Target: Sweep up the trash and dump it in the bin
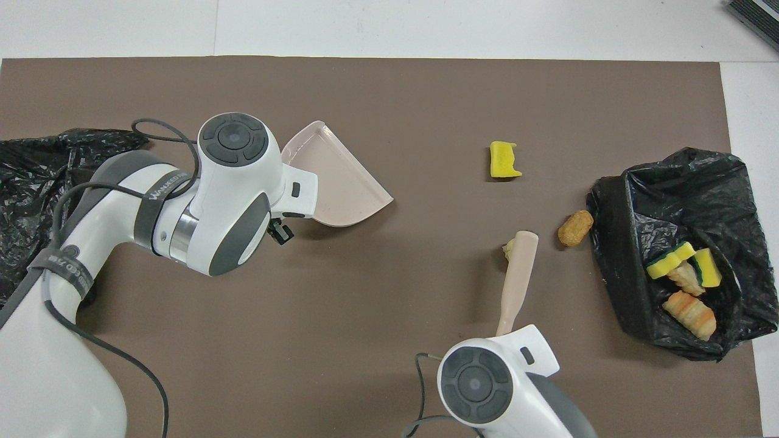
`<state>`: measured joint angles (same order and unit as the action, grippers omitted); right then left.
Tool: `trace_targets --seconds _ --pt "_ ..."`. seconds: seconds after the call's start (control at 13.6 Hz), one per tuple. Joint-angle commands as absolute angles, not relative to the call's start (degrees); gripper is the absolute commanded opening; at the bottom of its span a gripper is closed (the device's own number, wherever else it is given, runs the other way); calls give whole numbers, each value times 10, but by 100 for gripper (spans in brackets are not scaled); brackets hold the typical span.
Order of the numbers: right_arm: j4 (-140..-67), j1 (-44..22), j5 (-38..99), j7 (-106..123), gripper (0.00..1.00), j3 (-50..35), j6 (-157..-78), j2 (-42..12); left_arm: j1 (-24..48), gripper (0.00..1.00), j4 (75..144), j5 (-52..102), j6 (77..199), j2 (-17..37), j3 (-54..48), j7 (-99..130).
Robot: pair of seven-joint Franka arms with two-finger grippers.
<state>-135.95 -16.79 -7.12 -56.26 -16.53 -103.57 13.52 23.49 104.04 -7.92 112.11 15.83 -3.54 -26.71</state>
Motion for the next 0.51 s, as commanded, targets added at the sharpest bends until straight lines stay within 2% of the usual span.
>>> trace_targets --seconds 0.0,0.29,0.44 --pt "-1361 -115 -113 -520 0 -172 -1021 132 258 0 1087 -93 1140 126 -33 -320" --pt "-1361 -89 -176 -487 0 -173 -1027 75 274 0 1107 -93 1146 112 -33 -410" --pt "-1360 -85 -206 -485 0 -172 -1020 66 285 0 1122 -93 1160 105 -33 -426"
